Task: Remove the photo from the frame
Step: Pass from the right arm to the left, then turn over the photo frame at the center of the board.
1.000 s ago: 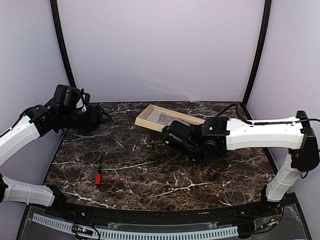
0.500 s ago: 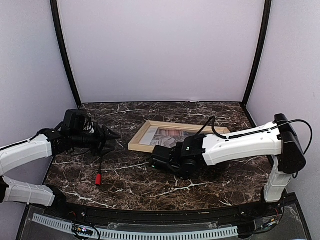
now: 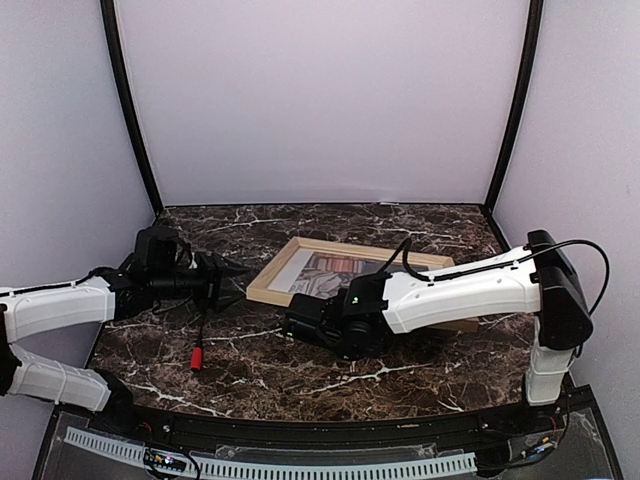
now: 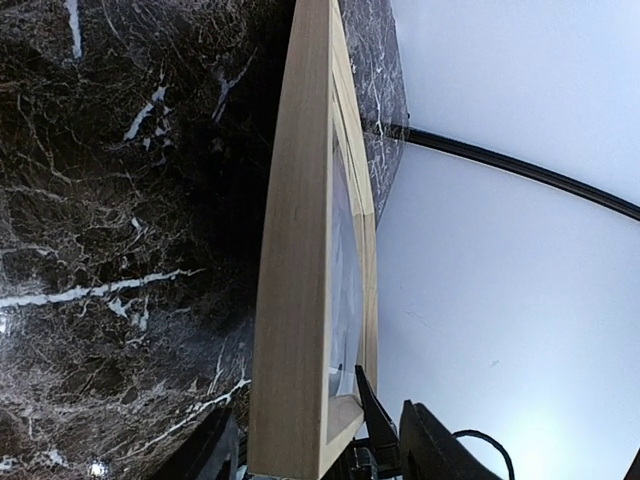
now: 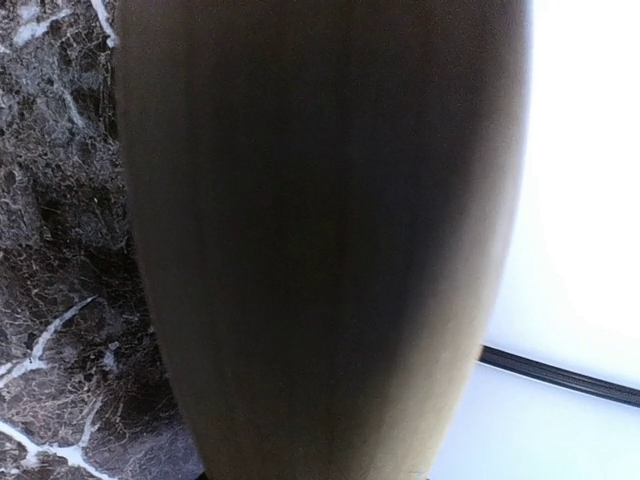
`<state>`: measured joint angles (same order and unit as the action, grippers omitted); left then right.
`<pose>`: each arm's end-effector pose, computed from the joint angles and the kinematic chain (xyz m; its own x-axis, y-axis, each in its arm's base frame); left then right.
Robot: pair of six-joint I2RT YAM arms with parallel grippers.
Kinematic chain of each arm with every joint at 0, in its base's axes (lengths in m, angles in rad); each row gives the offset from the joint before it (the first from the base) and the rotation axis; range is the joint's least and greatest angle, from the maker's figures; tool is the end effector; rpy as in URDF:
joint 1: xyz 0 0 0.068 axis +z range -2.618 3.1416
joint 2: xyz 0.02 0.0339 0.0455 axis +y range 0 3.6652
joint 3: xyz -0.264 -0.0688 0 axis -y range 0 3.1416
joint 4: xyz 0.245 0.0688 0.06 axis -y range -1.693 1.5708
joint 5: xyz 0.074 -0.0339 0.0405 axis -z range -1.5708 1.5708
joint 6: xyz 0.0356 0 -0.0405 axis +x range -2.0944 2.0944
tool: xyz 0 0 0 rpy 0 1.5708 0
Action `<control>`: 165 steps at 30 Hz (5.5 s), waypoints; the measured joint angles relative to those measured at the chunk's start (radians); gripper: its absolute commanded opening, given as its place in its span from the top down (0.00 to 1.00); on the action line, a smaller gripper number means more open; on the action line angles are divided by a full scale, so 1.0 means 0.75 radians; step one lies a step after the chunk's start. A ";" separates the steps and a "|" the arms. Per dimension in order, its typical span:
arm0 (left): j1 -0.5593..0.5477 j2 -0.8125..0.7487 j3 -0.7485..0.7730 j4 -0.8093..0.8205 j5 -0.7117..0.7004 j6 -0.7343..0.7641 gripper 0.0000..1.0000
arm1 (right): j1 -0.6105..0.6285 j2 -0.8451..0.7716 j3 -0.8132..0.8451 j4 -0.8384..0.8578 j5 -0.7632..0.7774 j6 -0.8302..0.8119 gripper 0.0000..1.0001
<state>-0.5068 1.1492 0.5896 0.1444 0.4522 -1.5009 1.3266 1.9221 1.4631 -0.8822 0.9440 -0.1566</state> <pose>0.2097 -0.1342 0.2324 -0.8089 -0.5772 0.1119 -0.2969 0.2367 -0.9251 0.1195 0.3605 0.2142 -0.1507 -0.9833 -0.1018 -0.5549 0.1694 -0.8145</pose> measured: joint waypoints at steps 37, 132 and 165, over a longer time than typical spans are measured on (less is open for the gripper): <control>-0.089 0.007 -0.116 0.174 -0.159 -0.097 0.97 | 0.006 0.048 0.074 0.037 -0.053 0.025 0.32; -0.184 0.244 1.264 -0.495 -0.436 1.904 1.00 | -0.996 -0.967 -0.457 0.646 -1.337 1.100 0.01; -0.855 0.450 1.080 -0.036 -0.811 2.407 1.00 | -0.938 -1.323 -0.576 0.954 -1.570 2.011 0.02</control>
<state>-1.1477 1.4864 1.3998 0.1173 -0.1558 0.3046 0.6231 0.9295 1.0309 -0.1669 -0.2337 1.3514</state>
